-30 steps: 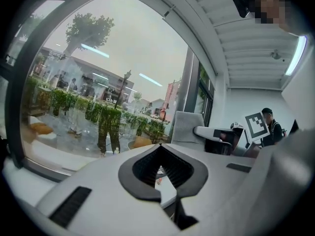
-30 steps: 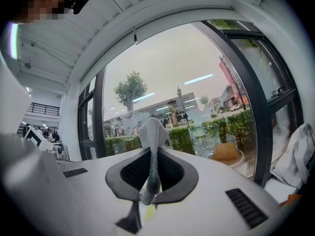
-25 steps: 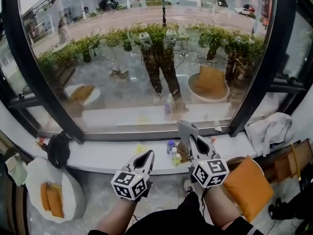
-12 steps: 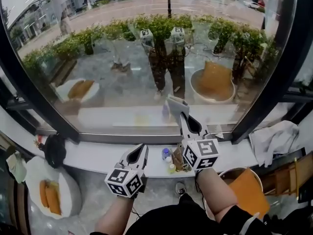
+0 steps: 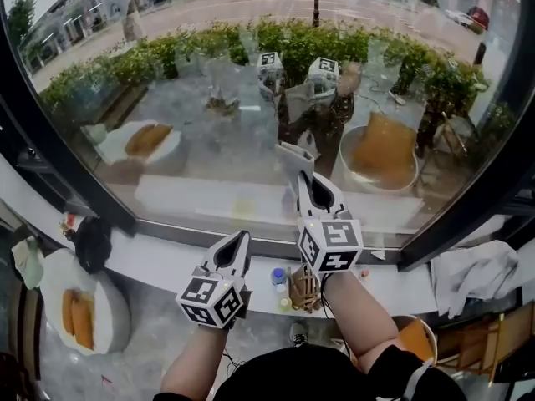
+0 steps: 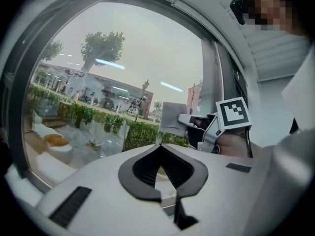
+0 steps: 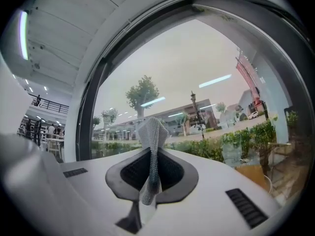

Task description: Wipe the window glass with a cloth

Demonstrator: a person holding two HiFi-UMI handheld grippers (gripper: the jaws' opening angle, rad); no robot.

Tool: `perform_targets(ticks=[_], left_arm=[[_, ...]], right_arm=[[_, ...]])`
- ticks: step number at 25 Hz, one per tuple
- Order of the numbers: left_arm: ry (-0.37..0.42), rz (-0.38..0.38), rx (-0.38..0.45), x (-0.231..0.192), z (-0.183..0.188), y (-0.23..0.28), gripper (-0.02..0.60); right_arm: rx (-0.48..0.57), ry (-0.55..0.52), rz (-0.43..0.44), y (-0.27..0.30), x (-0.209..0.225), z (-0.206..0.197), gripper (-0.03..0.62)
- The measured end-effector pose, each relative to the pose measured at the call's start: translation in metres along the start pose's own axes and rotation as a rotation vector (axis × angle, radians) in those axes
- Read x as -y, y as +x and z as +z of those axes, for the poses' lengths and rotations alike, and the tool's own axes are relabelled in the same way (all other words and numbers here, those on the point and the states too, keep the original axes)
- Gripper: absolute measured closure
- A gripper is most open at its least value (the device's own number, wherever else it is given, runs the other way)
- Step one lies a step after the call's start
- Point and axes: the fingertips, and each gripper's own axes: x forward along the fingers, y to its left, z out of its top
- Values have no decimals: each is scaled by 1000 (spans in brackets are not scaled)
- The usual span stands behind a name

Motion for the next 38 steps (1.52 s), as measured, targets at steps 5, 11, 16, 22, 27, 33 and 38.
perform_targets(ticks=[5,11,16,22,27,33,38], left_arm=[[-5,69,19,-7,7,22,574],[5,97,20,-18,16,39,574],[13,63,8,-36,26,50,574],[29,0,-32,-64,31,56,574],[32,-55,-31,-78,38,65,574],[29,-120,-42,-81,38,78,574],[15,-175,-54,-82,34,89,574]], right_arm=[[2,4,62,33,7,7,554],[13,12,106,67,-2,18,554],[5,20,87,86,-10,16,554],[-6,22,19,106,-17,8,554],[-9,1,-32,116,-21,4,554],[-6,-27,-108,123,-13,5,554],[-10,-39,-172,126,-4,4,554]])
